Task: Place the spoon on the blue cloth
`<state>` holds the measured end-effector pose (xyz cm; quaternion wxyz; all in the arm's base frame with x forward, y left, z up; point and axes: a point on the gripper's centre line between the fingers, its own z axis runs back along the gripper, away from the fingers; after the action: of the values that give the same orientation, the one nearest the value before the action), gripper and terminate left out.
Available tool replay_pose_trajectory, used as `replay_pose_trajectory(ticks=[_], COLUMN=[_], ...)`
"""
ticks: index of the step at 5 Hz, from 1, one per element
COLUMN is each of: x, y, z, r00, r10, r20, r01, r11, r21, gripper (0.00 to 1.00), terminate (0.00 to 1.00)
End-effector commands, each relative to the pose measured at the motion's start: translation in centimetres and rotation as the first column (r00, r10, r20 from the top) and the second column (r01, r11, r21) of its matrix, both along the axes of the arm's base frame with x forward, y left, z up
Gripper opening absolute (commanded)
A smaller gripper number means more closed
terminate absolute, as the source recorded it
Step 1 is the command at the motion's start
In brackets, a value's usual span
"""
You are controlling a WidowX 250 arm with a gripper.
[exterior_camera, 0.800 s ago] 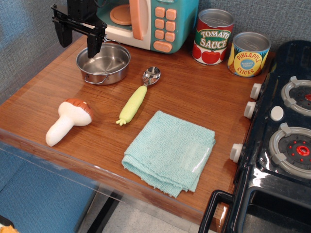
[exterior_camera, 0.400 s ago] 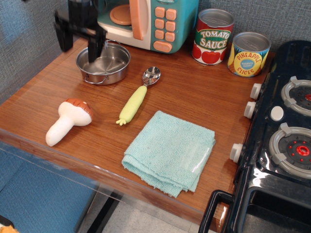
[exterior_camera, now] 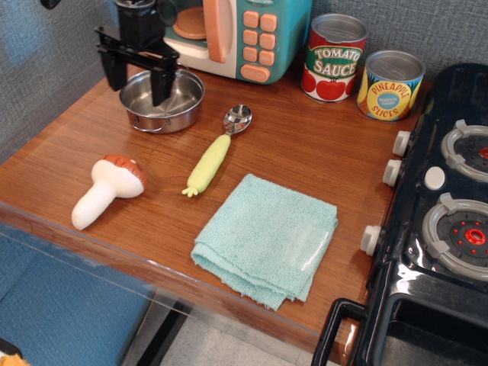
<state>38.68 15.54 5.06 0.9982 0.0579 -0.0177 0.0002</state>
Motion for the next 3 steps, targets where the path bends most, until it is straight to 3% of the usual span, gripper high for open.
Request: replay_pose_trajectory(ticks=[1,3], x=[-1.5,-3.4], y=[-5.3,-7.5], z=[5.2,-1.7], r00=[0.982,0.991], r10=[-0.139,-0.130], r20=[0.129,-0.039], r01=[0.140,0.131], r11=[0.990,0.991], r21=[0.004,0.021], gripper=[1.00,1.00], terminate=[0.00,0.00])
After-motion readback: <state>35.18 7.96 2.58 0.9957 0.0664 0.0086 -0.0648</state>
